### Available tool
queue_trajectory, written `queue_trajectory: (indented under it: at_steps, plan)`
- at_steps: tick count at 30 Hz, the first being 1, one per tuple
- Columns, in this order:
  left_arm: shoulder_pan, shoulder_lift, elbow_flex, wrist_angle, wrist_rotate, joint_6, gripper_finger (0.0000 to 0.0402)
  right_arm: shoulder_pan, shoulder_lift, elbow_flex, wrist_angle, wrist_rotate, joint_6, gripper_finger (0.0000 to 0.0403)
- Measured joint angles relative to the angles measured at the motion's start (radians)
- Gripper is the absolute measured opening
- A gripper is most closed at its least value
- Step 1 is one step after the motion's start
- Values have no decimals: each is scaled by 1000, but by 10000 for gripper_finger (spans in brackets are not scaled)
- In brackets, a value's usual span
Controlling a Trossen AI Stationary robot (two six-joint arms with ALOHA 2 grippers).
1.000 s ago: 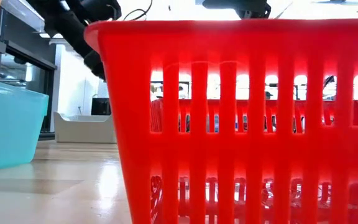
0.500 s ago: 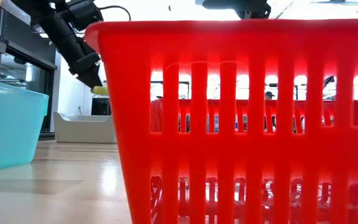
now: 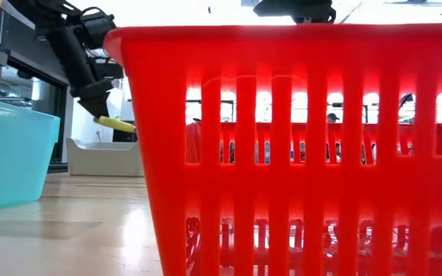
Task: Pick & Place School Supplies
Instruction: Put the green hole puncher into the gray bin
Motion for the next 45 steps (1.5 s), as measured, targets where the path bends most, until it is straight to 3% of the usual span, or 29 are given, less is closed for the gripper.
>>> queue_trajectory:
  at_steps: [13, 21, 27, 45]
  plan:
    - [130, 75, 0, 22, 125, 65, 33, 0, 0, 0, 0, 0, -1, 153]
    - [133, 213, 0, 138, 121, 94, 33, 2, 0, 0, 0, 0, -1, 153]
    - [133, 291, 0, 170, 16, 140, 33, 12, 0, 0, 0, 0, -1, 153]
    - [160, 362, 0, 199, 28, 162, 47, 12, 0, 0, 0, 0, 0, 153]
